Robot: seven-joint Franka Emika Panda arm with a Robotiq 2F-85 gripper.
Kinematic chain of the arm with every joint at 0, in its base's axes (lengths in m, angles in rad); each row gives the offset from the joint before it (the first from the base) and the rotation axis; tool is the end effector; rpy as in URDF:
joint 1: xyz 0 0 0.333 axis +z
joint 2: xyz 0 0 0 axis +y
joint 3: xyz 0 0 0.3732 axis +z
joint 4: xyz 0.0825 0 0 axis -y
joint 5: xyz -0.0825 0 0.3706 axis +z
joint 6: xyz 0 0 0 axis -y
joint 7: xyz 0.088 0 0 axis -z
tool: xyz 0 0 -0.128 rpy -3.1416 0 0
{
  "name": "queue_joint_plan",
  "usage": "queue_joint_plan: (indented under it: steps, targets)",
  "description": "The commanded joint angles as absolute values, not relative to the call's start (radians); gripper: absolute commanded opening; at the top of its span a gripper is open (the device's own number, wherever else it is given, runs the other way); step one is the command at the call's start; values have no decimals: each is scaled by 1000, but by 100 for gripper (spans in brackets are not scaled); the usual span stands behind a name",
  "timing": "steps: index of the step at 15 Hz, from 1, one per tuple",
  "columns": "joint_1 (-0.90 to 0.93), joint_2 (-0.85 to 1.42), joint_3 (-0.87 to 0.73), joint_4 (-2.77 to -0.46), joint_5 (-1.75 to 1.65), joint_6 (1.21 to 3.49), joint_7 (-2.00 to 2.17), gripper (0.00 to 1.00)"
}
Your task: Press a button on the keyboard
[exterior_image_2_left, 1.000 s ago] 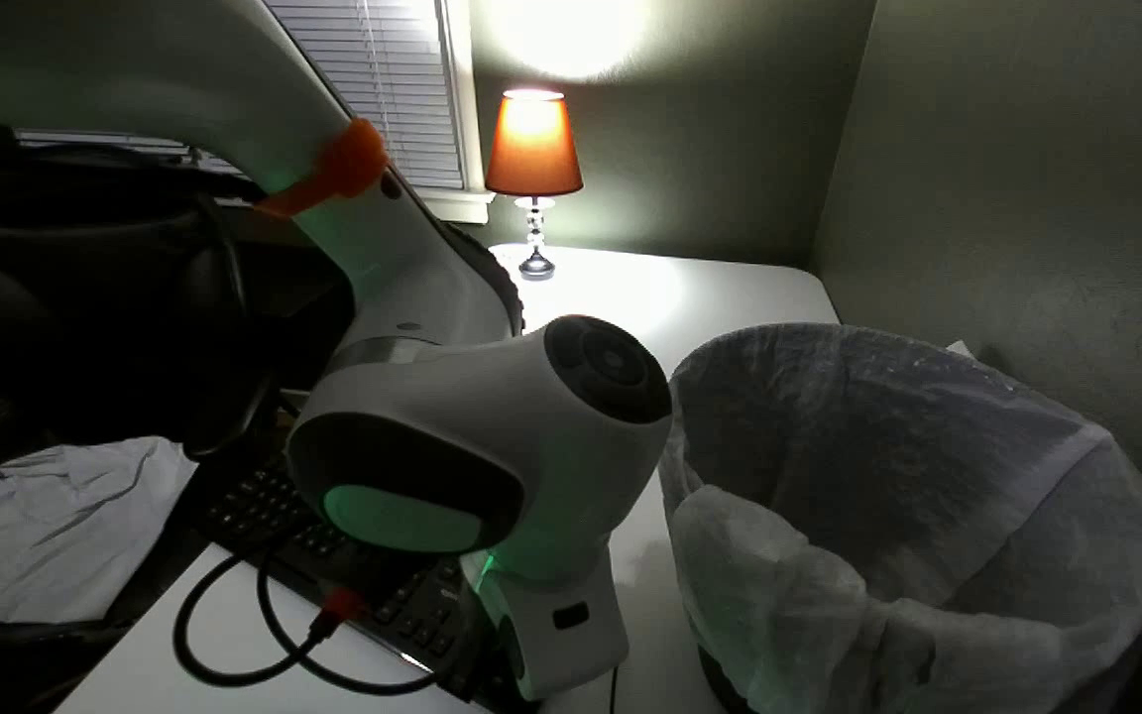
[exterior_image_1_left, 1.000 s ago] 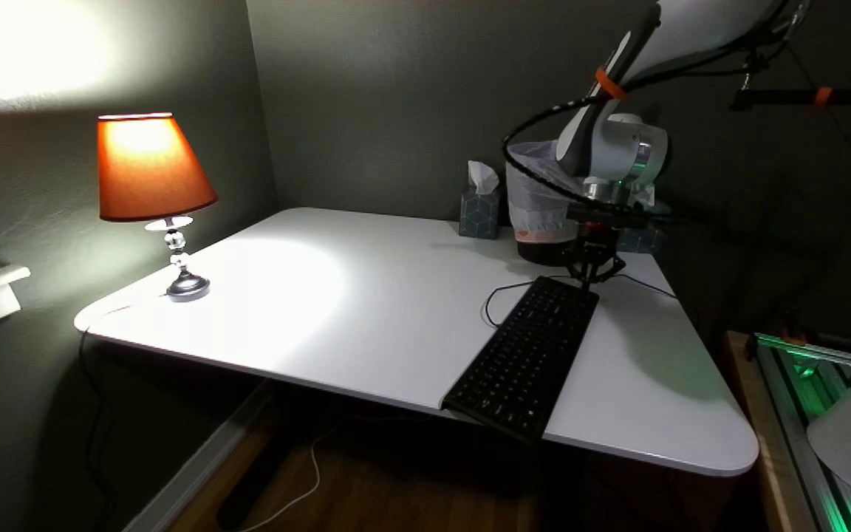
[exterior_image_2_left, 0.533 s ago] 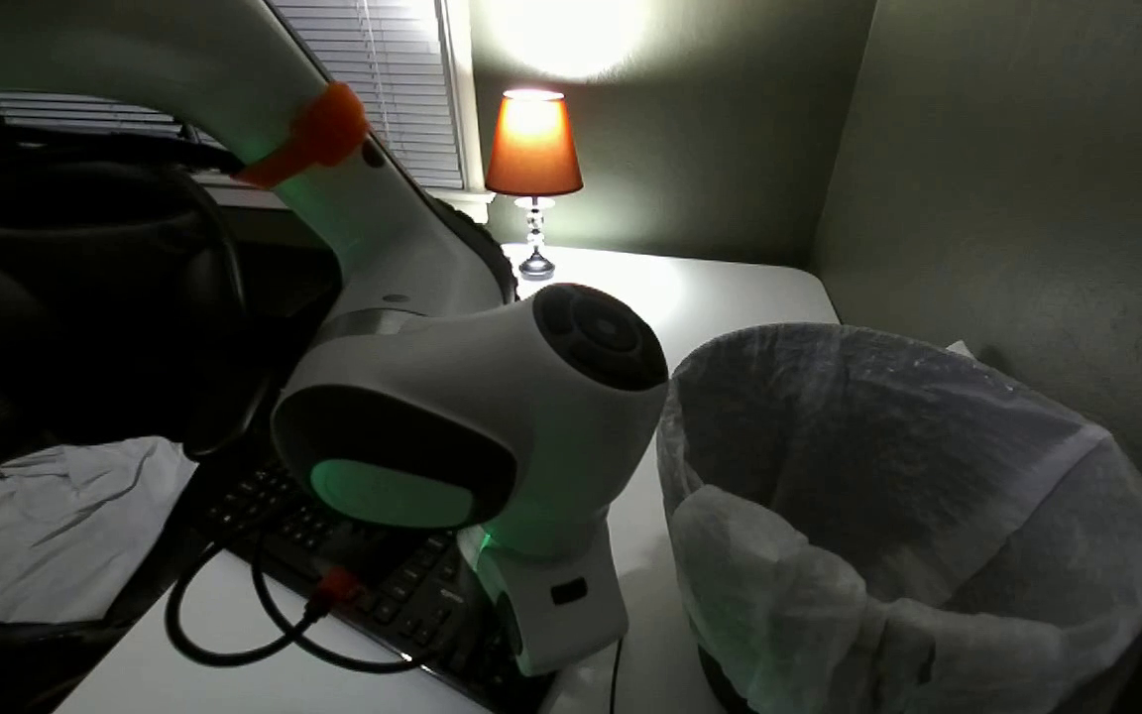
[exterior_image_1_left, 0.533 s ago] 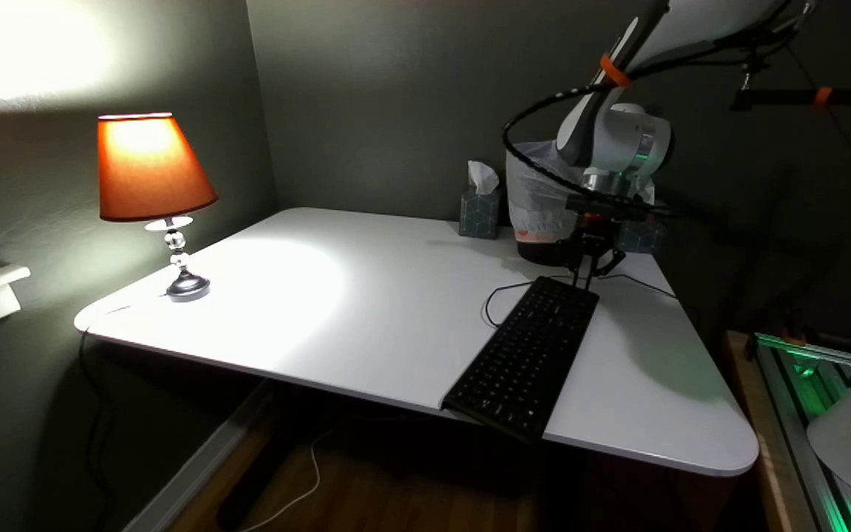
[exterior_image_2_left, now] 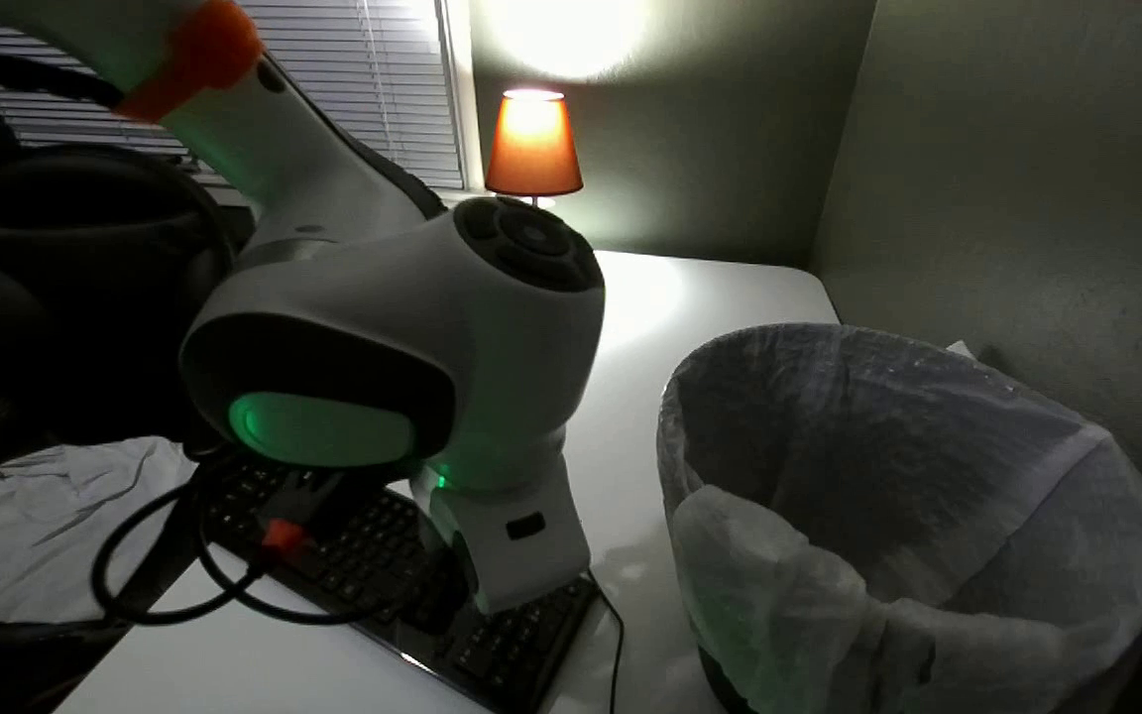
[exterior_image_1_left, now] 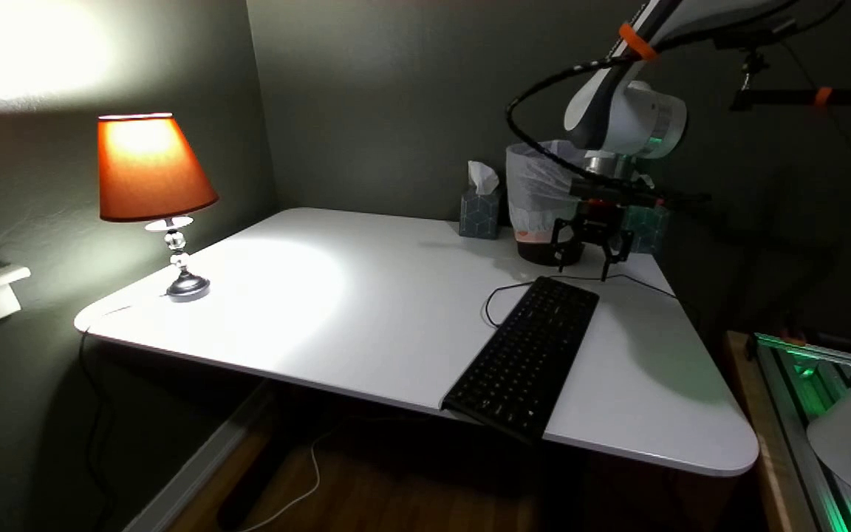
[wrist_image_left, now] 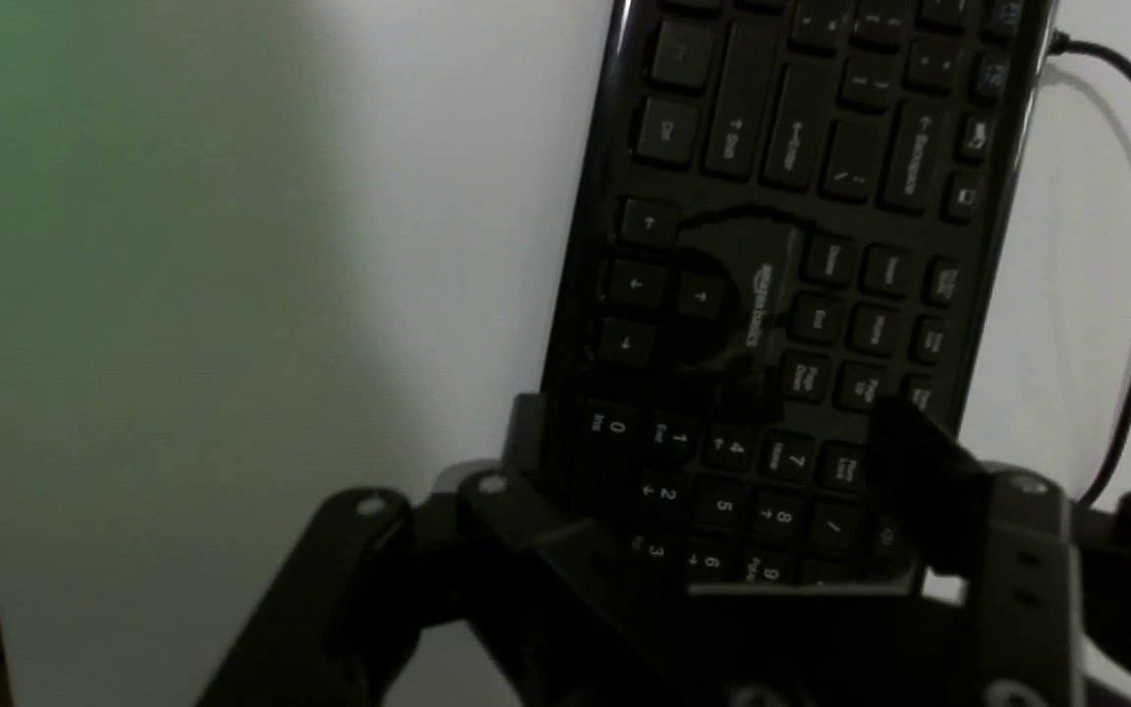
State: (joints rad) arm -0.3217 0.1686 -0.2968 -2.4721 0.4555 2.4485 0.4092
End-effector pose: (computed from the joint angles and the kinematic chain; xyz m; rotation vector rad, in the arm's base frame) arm 0.3758 -0.2618 0.2629 -2.2190 1.8811 0.2181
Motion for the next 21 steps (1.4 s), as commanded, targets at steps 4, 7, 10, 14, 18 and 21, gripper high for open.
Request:
queue_joint_plan:
  steps: [4,7,10,14,18,21]
  targets:
    - [-257,19,-313,-2591,194,2590,633,100]
    - [-253,-21,-303,-2606,62,2614,755,99]
    - [-258,-61,-286,-2614,-82,2600,885,100]
    - [-274,-125,-246,-2628,-240,2587,1024,100]
    - [-289,-182,-196,-2646,-359,2578,1125,100]
    - [-297,-230,-149,-2662,-432,2572,1182,100]
